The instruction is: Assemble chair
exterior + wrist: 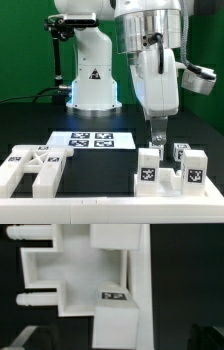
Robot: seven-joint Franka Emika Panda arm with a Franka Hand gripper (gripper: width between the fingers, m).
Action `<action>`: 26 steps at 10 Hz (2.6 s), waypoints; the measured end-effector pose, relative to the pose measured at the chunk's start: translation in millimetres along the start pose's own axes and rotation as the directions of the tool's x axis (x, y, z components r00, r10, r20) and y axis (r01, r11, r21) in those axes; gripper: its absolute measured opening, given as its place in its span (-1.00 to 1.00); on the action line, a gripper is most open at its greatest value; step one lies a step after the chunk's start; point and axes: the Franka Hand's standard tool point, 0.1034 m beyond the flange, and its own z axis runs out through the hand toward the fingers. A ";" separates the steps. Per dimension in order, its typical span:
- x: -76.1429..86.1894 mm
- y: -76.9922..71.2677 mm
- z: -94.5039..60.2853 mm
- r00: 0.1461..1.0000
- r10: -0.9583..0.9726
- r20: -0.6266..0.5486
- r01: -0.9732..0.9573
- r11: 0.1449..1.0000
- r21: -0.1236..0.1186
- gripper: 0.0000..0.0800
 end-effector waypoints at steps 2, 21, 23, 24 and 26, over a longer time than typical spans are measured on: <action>-8.1 8.1 -4.0 0.982 -0.187 -0.003 0.187 0.982 0.010 0.62; 22.5 54.4 62.7 -0.074 -0.987 -0.143 0.991 -0.056 -0.124 0.62; 29.8 52.9 81.6 -0.091 -0.982 -0.165 0.986 -0.065 -0.152 0.62; 35.8 45.5 87.9 -0.111 -0.972 -0.206 0.982 -0.076 -0.170 0.62; 36.1 44.8 90.3 -0.110 -0.971 -0.211 0.982 -0.074 -0.171 0.59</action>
Offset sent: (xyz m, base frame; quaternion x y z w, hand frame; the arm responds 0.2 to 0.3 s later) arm -0.0481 0.0095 -0.0014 -0.0056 0.0511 -0.2157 0.9751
